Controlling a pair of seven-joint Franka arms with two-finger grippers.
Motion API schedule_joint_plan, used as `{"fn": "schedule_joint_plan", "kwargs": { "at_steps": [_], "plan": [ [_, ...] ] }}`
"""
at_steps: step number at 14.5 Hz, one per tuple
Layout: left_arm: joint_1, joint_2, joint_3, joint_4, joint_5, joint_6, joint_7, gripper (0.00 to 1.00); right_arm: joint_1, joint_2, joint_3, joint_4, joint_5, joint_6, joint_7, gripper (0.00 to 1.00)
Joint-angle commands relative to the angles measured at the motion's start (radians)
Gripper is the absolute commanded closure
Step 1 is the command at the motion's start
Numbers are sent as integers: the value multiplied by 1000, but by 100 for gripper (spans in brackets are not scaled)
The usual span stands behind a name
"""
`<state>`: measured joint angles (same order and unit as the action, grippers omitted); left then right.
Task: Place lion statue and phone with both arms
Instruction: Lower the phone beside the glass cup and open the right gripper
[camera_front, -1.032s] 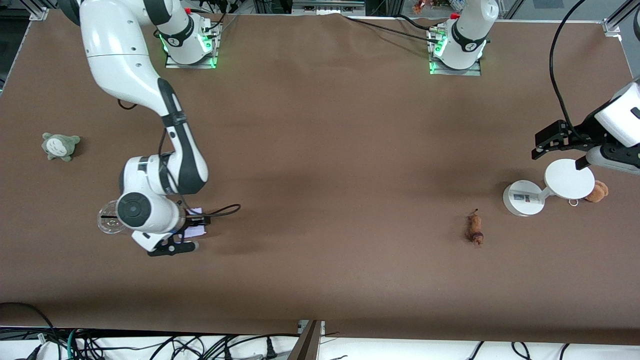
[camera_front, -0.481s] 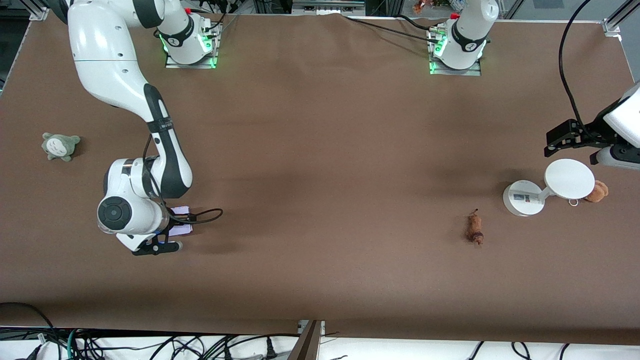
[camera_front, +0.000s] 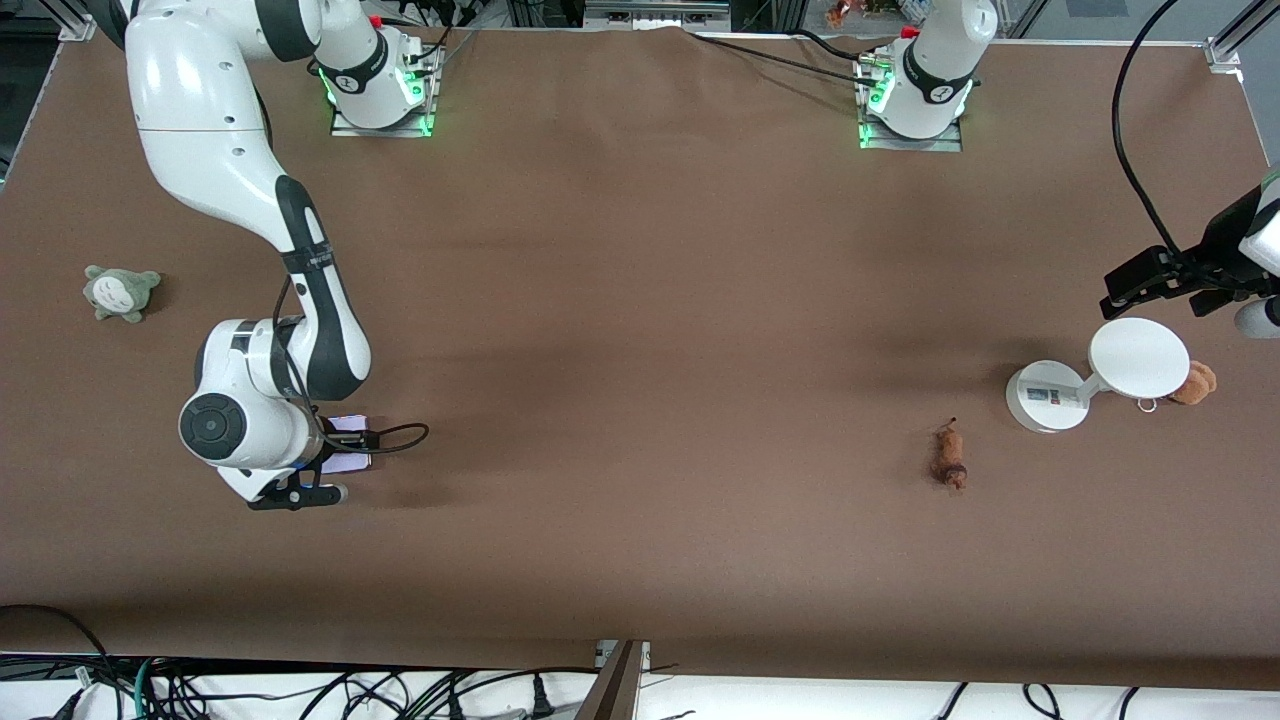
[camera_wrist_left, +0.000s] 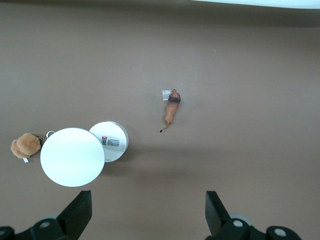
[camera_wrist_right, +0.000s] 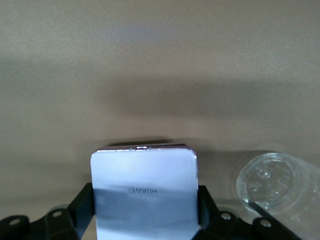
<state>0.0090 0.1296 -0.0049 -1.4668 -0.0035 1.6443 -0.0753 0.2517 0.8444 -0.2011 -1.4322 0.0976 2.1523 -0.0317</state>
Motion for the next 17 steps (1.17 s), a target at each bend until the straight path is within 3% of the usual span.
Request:
{"fn": "schedule_joint_plan", "kwargs": {
  "at_steps": [1, 7, 12, 17],
  "plan": [
    [-3, 18, -12, 33, 16, -23, -28, 0, -5, -5, 6, -16, 5, 21, -5, 0],
    [-11, 18, -12, 34, 20, -18, -18, 0, 9, -25, 8, 27, -4, 6, -20, 0],
    [-11, 33, -10, 56, 26, -18, -24, 0, 12, -116, 11, 44, -4, -9, -20, 0],
    [-9, 33, -10, 56, 28, -20, -24, 0, 15, -205, 11, 173, -4, -293, -22, 0]
  ]
}}
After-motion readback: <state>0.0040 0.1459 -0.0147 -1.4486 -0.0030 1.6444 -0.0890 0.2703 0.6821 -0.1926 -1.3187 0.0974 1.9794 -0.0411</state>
